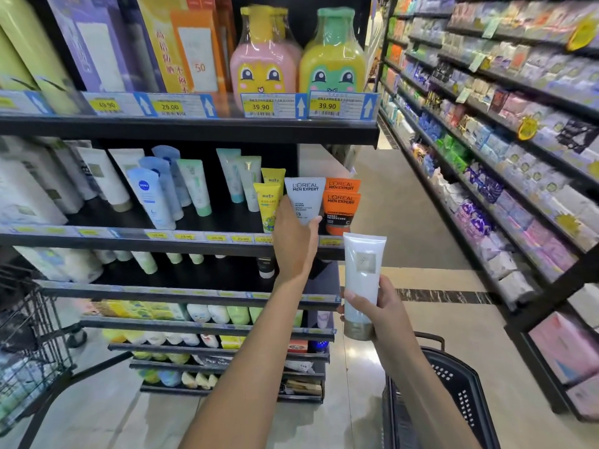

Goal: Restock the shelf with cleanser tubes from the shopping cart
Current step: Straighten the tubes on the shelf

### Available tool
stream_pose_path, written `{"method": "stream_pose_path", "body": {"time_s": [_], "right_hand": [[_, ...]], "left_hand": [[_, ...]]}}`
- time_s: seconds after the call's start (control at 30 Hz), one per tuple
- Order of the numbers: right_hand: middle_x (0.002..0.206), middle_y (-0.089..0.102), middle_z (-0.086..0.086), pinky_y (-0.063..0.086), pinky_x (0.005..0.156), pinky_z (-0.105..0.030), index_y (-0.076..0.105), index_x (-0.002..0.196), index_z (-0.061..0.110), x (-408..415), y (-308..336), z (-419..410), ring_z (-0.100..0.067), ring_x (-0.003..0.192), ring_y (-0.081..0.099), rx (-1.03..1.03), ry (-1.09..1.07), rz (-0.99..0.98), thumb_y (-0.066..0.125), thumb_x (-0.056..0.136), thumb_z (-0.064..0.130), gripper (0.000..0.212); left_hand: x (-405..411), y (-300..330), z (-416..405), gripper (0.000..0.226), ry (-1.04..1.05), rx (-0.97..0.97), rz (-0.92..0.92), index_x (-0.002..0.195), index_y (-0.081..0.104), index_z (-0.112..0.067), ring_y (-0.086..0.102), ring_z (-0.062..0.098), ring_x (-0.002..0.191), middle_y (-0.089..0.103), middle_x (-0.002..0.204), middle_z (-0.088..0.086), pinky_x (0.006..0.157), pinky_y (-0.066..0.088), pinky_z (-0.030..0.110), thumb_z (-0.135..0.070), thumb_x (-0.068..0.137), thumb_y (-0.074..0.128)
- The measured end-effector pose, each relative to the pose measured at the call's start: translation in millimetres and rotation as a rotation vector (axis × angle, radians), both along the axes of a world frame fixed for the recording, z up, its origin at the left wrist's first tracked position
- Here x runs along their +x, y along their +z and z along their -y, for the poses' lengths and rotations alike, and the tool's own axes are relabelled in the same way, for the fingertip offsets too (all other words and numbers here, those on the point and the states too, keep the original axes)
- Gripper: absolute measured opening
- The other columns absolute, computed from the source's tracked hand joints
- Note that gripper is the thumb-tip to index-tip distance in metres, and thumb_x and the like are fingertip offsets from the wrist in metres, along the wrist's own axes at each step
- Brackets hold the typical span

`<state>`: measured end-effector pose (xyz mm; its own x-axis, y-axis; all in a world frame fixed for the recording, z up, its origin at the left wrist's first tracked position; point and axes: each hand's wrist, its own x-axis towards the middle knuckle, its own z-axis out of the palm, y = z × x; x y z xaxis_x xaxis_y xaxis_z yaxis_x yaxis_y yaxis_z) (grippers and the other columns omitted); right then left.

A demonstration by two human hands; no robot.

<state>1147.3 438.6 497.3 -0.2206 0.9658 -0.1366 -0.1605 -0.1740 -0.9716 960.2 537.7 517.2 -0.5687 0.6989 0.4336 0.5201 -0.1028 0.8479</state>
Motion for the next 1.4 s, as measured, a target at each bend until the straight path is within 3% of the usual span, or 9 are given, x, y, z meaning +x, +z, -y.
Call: {"method": "stream_pose_path", "body": {"time_s": [0.1,0.23,0.33,0.6,0.73,0.87,1.07,1.23,1.4], "right_hand": [[0.114,0.071,-0.005,0.060,0.071,-0.034,0.060,0.125,0.033,4,-3,3,-0.029,0.096,0.074,-0.011,-0.003,-0.004,0.081,0.086,0.021,0.046],[0.112,0.074,-0.005,0.059,0.070,-0.036,0.060,0.127,0.034,5,-8,7,-0.027,0.090,0.075,-0.033,0.003,0.024,0.090,0.074,0.032,0.061],[0.111,0.075,-0.002,0.058,0.071,-0.035,0.058,0.129,0.036,5,-9,9,-0.021,0.089,0.076,-0.037,0.009,0.035,0.086,0.070,0.038,0.065],[0.106,0.076,0.001,0.061,0.075,-0.039,0.058,0.128,0.037,6,-11,9,-0.020,0.089,0.076,-0.031,0.013,0.033,0.084,0.084,0.023,0.053],[0.108,0.076,0.002,0.061,0.075,-0.039,0.057,0.130,0.040,5,-13,10,-0.021,0.093,0.075,-0.041,0.022,0.037,0.088,0.072,0.037,0.066],[0.106,0.076,0.003,0.060,0.073,-0.037,0.058,0.127,0.041,6,-16,10,-0.019,0.091,0.075,-0.031,0.028,0.026,0.084,0.070,0.038,0.063],[0.111,0.075,0.001,0.061,0.074,-0.038,0.059,0.128,0.041,7,-23,7,-0.024,0.098,0.073,-0.048,0.023,0.029,0.086,0.069,0.040,0.065],[0.106,0.076,-0.002,0.062,0.075,-0.043,0.061,0.121,0.041,6,-25,4,-0.023,0.089,0.075,-0.052,0.028,0.014,0.085,0.070,0.035,0.057],[0.112,0.074,-0.007,0.060,0.078,-0.048,0.061,0.124,0.042,-2,-25,1,-0.033,0.100,0.073,-0.072,0.035,-0.009,0.087,0.071,0.035,0.059]], "left_hand": [[0,2,-4,0.060,0.042,-0.004,-0.009,0.133,0.049,-0.017,0.062,0.019,0.115,0.064,0.125,0.001,0.084,0.060,0.044,-0.027,0.083,0.080],[2,6,-6,0.062,0.080,-0.082,-0.043,0.132,0.047,-0.018,0.063,0.022,0.113,0.063,0.123,0.001,0.081,0.060,0.047,-0.029,0.082,0.081],[4,5,-8,0.062,0.083,-0.131,-0.064,0.132,0.044,-0.017,0.063,0.025,0.113,0.063,0.124,0.003,0.080,0.060,0.050,-0.026,0.082,0.080],[6,-5,-3,0.058,0.119,-0.250,-0.099,0.129,0.040,-0.011,0.066,0.036,0.106,0.066,0.120,0.012,0.077,0.059,0.050,-0.018,0.085,0.076],[7,-4,-3,0.060,0.137,-0.308,-0.117,0.130,0.038,-0.009,0.066,0.039,0.107,0.067,0.120,0.015,0.080,0.058,0.052,-0.021,0.085,0.077],[9,-2,-5,0.060,0.161,-0.330,-0.126,0.129,0.041,-0.006,0.066,0.039,0.108,0.066,0.121,0.017,0.080,0.057,0.050,-0.022,0.085,0.079],[10,-4,-5,0.056,0.163,-0.357,-0.137,0.127,0.045,-0.005,0.065,0.037,0.111,0.065,0.123,0.016,0.083,0.057,0.048,-0.025,0.087,0.079],[7,-3,-6,0.053,0.133,-0.390,-0.140,0.126,0.045,-0.006,0.065,0.038,0.109,0.067,0.120,0.016,0.080,0.057,0.047,-0.026,0.088,0.077],[5,0,-4,0.052,0.109,-0.404,-0.153,0.126,0.045,-0.005,0.066,0.037,0.109,0.066,0.120,0.017,0.082,0.057,0.048,-0.026,0.090,0.076]]}}
